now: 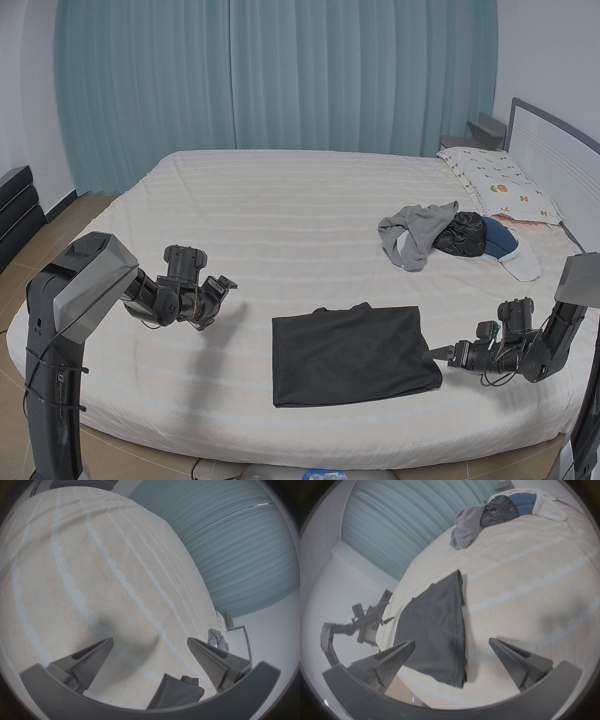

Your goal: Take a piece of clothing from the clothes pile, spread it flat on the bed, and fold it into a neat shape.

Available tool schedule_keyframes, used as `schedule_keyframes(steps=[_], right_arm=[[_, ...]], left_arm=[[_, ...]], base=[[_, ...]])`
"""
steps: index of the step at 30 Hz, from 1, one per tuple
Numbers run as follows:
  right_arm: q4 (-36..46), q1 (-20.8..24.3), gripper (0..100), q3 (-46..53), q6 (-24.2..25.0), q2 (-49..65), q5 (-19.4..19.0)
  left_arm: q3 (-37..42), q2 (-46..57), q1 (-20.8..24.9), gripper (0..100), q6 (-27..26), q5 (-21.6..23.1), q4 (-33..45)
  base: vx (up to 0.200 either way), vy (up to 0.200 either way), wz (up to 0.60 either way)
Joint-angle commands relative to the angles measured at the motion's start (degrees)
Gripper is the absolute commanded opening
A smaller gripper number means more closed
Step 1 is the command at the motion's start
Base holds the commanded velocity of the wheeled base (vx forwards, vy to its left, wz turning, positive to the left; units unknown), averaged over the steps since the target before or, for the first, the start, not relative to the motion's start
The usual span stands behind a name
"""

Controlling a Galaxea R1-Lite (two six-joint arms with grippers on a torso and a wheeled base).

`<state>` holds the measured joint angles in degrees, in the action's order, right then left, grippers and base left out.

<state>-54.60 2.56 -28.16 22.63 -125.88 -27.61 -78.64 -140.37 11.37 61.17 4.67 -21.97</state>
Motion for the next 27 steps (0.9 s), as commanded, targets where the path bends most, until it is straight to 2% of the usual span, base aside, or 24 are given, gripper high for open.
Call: schedule_keyframes(steps=[1,6,8,12,25,26,27], right_arm=[[-0.6,1.5,100,-8.0,7.0,-2.5,2.3],[0.2,3.2,100,-18.7,15.0,-8.5,6.1],[0.2,3.3,100,-21.6,16.0,-10.4,6.3],[0.5,3.4,100,-28.1,21.6,-14.7,6.3],[0.2,3.9,100,-34.6,22.7,-18.8,6.4],[-0.2,4.0,0,-35.0,22.8,-19.1,6.9],[-0.2,3.9,0,-35.2,23.0,-19.1,7.2]], left_arm=[[0.1,0.2,0.0,100,0.1,0.0,0.0],[0.1,0.2,-0.1,100,0.1,0.0,0.0],[0.1,0.2,-0.1,100,0.1,0.0,0.0],[0.0,0.2,-0.1,100,0.1,0.0,0.0],[0.0,0.1,-0.1,100,0.1,0.0,-0.1],[0.0,0.1,-0.1,100,0.1,0.0,-0.1],[0.0,0.1,-0.1,100,0.1,0.0,-0.1]], base=[[0.0,0.0,0.0],[0.0,0.0,0.0],[0.0,0.0,0.0],[0.0,0.0,0.0],[0.0,0.0,0.0],[0.0,0.0,0.0],[0.0,0.0,0.0]])
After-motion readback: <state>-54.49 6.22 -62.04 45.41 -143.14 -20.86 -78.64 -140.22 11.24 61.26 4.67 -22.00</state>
